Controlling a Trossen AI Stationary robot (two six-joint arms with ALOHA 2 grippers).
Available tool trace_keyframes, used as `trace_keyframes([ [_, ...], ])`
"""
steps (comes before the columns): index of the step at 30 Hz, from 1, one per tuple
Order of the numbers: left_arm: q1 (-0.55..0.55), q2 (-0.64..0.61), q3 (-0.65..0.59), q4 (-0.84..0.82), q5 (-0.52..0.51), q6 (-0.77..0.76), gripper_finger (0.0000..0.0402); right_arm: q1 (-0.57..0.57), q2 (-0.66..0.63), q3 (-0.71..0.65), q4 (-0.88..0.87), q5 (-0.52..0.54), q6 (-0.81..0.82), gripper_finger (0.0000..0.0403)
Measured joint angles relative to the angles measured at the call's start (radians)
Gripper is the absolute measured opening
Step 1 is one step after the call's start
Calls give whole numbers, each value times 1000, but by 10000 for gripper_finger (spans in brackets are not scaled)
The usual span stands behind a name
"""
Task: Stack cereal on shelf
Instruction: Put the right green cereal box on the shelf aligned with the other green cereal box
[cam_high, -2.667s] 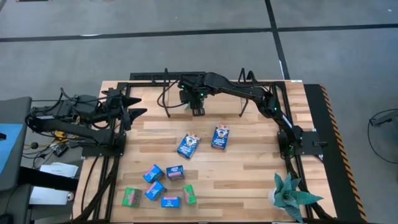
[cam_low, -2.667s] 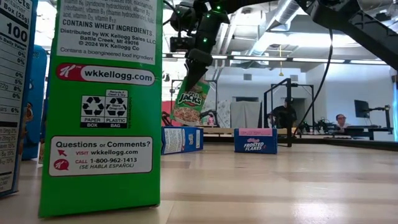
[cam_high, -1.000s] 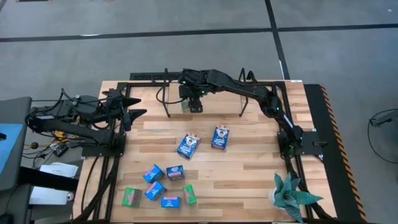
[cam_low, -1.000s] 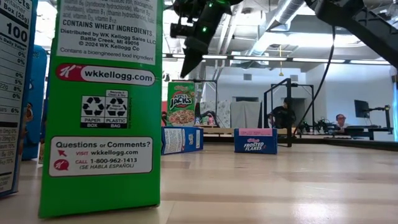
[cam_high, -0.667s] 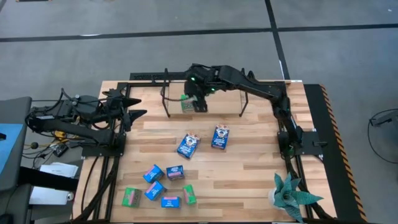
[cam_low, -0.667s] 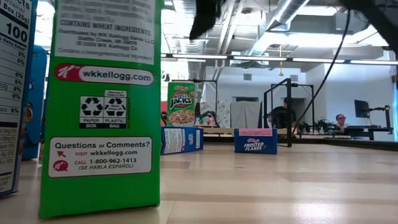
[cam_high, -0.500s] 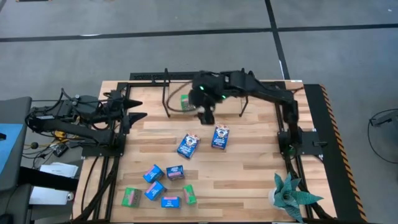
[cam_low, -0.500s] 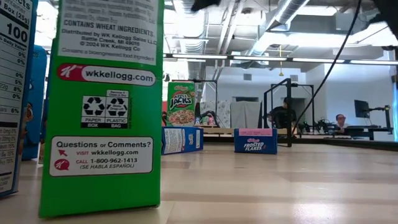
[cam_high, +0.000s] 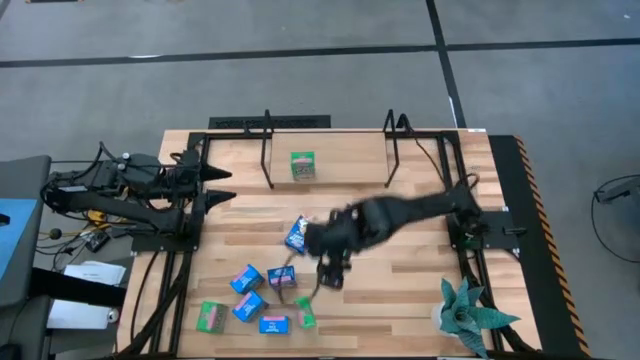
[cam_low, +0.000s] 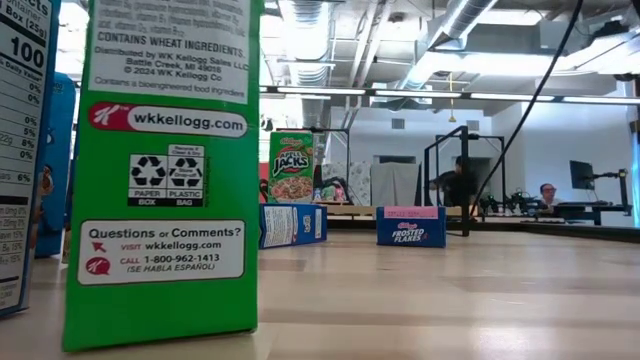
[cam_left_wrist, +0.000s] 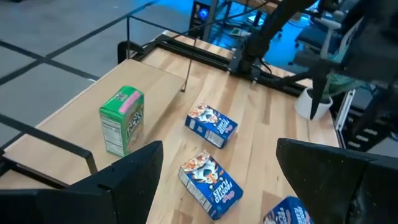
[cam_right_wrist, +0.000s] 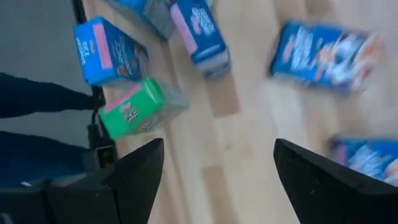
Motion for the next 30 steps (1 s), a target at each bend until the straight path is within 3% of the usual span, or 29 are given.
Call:
trace_keyframes([
  [15,0,0,0,-96,25,20,305,72,135,1,124,-22,465,326],
  [30,0,0,0,-122,24,30,305,144,201,4,199,-19,657,326],
])
